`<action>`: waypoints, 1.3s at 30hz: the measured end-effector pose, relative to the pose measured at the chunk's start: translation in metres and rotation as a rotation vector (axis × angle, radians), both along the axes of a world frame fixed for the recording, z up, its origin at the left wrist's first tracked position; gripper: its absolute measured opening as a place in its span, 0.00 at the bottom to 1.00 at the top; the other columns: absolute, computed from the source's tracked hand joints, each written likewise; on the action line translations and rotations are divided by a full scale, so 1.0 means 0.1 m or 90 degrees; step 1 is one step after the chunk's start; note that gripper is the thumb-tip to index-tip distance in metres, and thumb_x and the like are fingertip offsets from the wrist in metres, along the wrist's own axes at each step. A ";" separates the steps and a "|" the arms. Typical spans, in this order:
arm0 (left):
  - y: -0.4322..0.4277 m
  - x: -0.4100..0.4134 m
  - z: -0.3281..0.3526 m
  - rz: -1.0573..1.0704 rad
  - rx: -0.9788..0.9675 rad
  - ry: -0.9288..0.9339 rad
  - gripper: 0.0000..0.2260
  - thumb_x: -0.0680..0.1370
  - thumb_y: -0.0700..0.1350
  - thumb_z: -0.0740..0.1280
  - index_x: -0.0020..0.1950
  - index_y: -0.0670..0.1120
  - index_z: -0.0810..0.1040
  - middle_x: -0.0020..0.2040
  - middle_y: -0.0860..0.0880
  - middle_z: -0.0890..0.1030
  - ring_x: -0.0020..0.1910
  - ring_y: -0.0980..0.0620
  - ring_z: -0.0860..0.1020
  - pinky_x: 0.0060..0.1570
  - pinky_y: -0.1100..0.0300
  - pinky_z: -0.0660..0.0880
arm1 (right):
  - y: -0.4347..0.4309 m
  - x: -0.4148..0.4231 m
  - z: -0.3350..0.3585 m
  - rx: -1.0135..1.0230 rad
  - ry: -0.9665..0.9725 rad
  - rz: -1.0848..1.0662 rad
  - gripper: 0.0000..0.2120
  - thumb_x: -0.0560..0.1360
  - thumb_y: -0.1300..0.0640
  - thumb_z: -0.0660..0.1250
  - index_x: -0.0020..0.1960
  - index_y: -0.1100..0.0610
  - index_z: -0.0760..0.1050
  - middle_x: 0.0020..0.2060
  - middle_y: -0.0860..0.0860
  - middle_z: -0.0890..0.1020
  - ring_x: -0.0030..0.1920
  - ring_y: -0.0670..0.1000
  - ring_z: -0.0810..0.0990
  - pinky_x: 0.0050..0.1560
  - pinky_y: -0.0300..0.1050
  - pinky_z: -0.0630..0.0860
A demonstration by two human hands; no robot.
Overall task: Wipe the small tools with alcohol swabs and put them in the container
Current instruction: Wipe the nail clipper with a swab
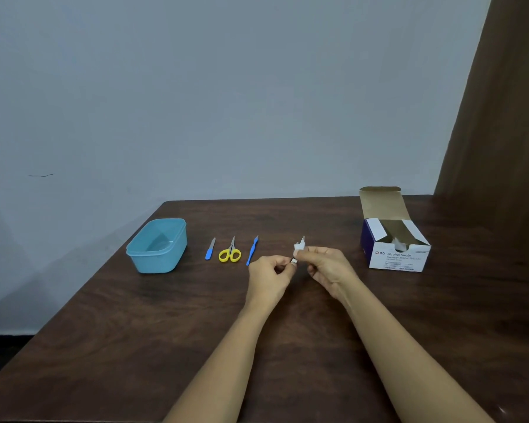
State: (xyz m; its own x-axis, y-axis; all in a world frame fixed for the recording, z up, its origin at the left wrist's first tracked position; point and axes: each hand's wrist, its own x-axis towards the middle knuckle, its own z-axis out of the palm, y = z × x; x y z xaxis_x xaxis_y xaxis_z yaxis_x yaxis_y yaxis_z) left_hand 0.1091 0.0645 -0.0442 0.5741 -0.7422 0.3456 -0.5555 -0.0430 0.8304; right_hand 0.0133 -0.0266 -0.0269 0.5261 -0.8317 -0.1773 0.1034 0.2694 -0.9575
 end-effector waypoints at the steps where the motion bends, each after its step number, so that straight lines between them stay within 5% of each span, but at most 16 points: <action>1: 0.00 0.00 0.00 -0.006 0.002 -0.013 0.07 0.77 0.45 0.69 0.49 0.45 0.85 0.36 0.54 0.81 0.34 0.63 0.76 0.35 0.75 0.69 | 0.00 0.00 -0.01 -0.019 0.016 -0.011 0.06 0.67 0.62 0.76 0.43 0.61 0.82 0.37 0.52 0.83 0.39 0.48 0.75 0.38 0.37 0.72; 6: -0.02 0.01 0.01 0.003 0.012 0.004 0.08 0.76 0.46 0.69 0.52 0.45 0.85 0.39 0.54 0.82 0.38 0.61 0.78 0.37 0.75 0.69 | -0.02 -0.01 -0.02 -0.052 0.042 -0.022 0.07 0.69 0.56 0.76 0.44 0.58 0.83 0.39 0.52 0.82 0.41 0.49 0.74 0.44 0.42 0.73; 10: -0.02 0.02 0.03 0.011 0.006 0.082 0.06 0.76 0.44 0.70 0.47 0.45 0.85 0.33 0.55 0.80 0.35 0.60 0.78 0.36 0.73 0.71 | -0.02 -0.02 0.01 -0.053 0.020 0.020 0.02 0.73 0.62 0.71 0.43 0.59 0.83 0.37 0.52 0.82 0.41 0.50 0.74 0.43 0.41 0.71; 15: -0.01 0.02 0.01 0.020 0.007 0.031 0.07 0.76 0.46 0.70 0.48 0.44 0.85 0.35 0.53 0.81 0.36 0.59 0.78 0.37 0.72 0.70 | 0.01 -0.03 -0.01 -0.126 0.041 0.036 0.03 0.70 0.62 0.74 0.43 0.60 0.83 0.37 0.54 0.83 0.41 0.53 0.75 0.46 0.46 0.72; 20: -0.01 -0.01 0.01 -0.009 0.020 0.005 0.07 0.76 0.45 0.69 0.47 0.43 0.85 0.32 0.54 0.79 0.29 0.63 0.74 0.32 0.74 0.68 | 0.06 -0.02 0.01 -0.204 0.065 -0.033 0.05 0.70 0.59 0.75 0.37 0.57 0.82 0.30 0.48 0.80 0.30 0.42 0.73 0.37 0.38 0.70; 26: -0.02 -0.01 0.03 -0.009 0.003 0.034 0.07 0.76 0.45 0.69 0.49 0.45 0.85 0.36 0.56 0.81 0.36 0.64 0.77 0.36 0.75 0.69 | 0.03 0.00 -0.02 -0.149 0.055 -0.033 0.07 0.72 0.54 0.73 0.38 0.56 0.83 0.33 0.47 0.81 0.37 0.46 0.73 0.44 0.43 0.70; 32: -0.03 0.00 0.03 0.004 -0.006 0.108 0.05 0.75 0.43 0.70 0.46 0.44 0.85 0.32 0.54 0.80 0.31 0.65 0.77 0.34 0.76 0.70 | -0.01 -0.01 0.00 -0.091 0.021 0.003 0.06 0.75 0.62 0.69 0.41 0.57 0.83 0.38 0.50 0.83 0.42 0.49 0.73 0.45 0.42 0.69; 39: -0.02 -0.01 0.00 0.005 0.006 0.006 0.07 0.76 0.45 0.69 0.48 0.43 0.85 0.36 0.51 0.81 0.35 0.60 0.77 0.36 0.71 0.70 | 0.09 -0.01 0.01 -0.172 0.050 -0.021 0.03 0.71 0.60 0.74 0.45 0.58 0.83 0.37 0.48 0.83 0.40 0.44 0.78 0.45 0.38 0.71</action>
State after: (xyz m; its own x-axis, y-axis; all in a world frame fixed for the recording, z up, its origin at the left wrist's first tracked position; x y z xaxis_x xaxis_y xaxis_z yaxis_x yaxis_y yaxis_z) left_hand 0.1086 0.0626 -0.0437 0.5827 -0.7414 0.3327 -0.5472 -0.0553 0.8352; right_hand 0.0124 -0.0180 -0.0259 0.4910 -0.8710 0.0136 0.0301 0.0014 -0.9995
